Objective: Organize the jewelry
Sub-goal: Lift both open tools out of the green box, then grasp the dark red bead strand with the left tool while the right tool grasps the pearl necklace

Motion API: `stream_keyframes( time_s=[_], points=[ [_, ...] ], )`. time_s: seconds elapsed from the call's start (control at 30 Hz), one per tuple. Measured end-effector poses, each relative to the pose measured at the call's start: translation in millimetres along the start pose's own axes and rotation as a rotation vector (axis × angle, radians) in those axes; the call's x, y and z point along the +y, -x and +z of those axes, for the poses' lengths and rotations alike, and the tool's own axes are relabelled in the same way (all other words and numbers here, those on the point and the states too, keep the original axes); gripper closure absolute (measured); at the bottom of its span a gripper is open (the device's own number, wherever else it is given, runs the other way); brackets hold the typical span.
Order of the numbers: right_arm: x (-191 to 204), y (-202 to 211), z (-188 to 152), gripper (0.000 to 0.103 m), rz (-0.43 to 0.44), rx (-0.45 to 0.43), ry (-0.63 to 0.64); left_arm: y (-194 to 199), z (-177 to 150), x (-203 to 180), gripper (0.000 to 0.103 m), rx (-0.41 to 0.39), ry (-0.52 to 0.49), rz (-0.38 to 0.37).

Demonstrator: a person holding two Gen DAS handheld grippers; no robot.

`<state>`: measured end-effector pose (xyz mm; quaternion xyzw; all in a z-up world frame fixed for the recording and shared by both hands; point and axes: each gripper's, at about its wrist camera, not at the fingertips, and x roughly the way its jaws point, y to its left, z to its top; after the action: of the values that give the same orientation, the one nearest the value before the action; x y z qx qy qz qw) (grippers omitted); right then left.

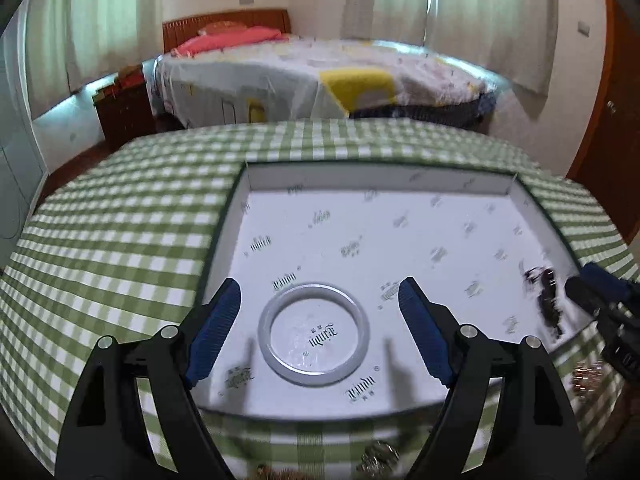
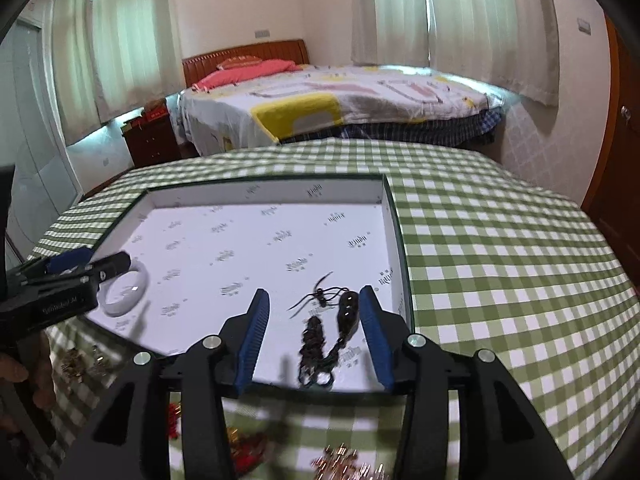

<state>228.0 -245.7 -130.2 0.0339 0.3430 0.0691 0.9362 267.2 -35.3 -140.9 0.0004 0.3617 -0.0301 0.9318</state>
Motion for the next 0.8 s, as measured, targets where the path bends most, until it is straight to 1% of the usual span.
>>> stream_keyframes(
  time_s=[0.13, 0.33, 0.4, 0.6, 0.73, 0.8],
  points=[
    [14, 30, -15, 0.051, 0.017, -0.047, 0.014, 32, -12, 3, 0.022, -0.053, 0.019, -0.005],
    [35, 70, -49, 0.051, 0.042, -0.08, 0.049, 70, -42, 10, 0.022, -0.075, 0.038, 0.007],
    [41, 78, -62, 0.051, 0.053, -0.072, 0.058, 79, -53, 12, 0.022, -0.075, 0.041, 0.009],
    [60, 86, -96, 0.051, 0.1, -0.011, 0.088, 106, -89, 17, 0.022, -0.071, 0.044, 0.031],
    [66, 85, -102, 0.051, 0.1, 0.004, 0.104, 117, -106, 17, 0.022, -0.072, 0.053, 0.032],
    [66, 83, -102, 0.051, 0.104, 0.02, 0.096, 119, -110, 19, 0.022, -0.07, 0.05, 0.034]
  ],
)
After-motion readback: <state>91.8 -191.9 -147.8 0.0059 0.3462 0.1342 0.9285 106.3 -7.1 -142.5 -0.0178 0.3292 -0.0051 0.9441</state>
